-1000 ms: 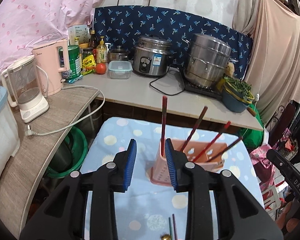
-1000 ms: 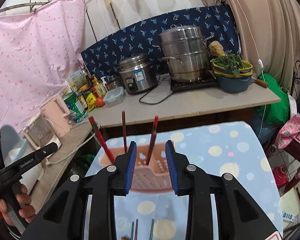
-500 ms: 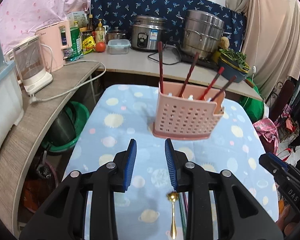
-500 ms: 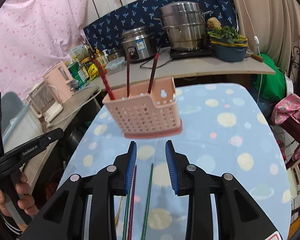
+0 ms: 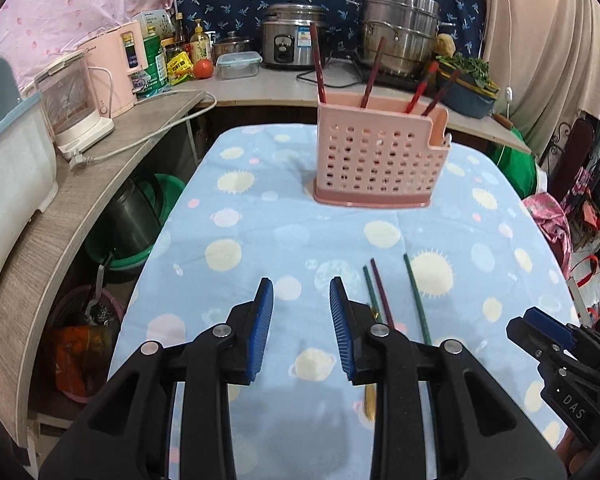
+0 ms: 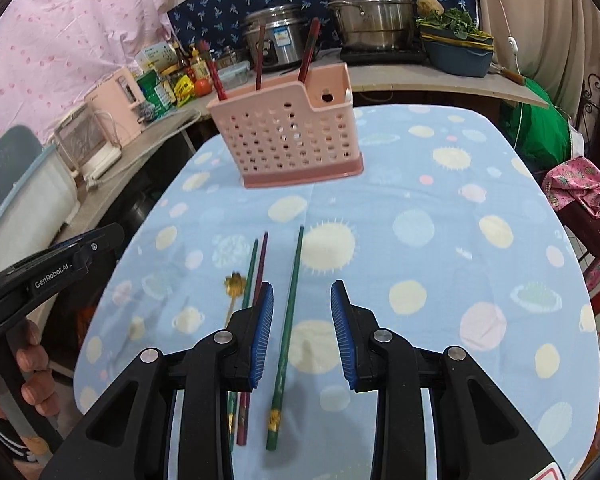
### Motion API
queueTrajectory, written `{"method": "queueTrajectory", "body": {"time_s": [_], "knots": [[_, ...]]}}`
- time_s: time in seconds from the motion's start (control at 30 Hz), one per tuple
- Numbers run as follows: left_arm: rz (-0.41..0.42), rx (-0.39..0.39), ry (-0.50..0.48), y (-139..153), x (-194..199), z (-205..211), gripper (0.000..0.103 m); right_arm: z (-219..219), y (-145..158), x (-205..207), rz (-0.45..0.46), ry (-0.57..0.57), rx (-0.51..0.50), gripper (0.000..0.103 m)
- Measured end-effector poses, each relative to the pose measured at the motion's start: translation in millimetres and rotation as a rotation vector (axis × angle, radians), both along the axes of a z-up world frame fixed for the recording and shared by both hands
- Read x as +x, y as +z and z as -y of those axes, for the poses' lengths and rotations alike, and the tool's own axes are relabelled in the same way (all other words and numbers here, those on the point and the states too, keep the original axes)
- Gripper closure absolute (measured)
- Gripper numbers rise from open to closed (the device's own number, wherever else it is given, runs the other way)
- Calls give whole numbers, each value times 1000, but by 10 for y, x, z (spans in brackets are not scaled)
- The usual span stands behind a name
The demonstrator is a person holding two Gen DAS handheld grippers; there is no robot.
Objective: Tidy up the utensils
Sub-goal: 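Move both open tools back down over the remaining utensils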
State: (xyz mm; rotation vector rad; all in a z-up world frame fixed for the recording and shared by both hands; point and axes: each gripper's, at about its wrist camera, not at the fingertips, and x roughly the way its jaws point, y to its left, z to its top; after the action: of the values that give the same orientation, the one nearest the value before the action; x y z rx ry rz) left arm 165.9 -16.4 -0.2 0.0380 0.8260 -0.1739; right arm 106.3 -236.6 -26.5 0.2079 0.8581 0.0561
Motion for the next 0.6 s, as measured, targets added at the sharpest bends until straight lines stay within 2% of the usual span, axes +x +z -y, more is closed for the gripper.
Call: {"method": "queueTrajectory", "body": {"time_s": [0.27, 0.6], "knots": [[-85, 16, 13, -414, -233, -89, 75, -189, -411, -239, -97, 42, 19, 73], [-136, 20, 6, -687, -454, -94, 75, -340, -668, -378, -149, 66, 4, 73]]}}
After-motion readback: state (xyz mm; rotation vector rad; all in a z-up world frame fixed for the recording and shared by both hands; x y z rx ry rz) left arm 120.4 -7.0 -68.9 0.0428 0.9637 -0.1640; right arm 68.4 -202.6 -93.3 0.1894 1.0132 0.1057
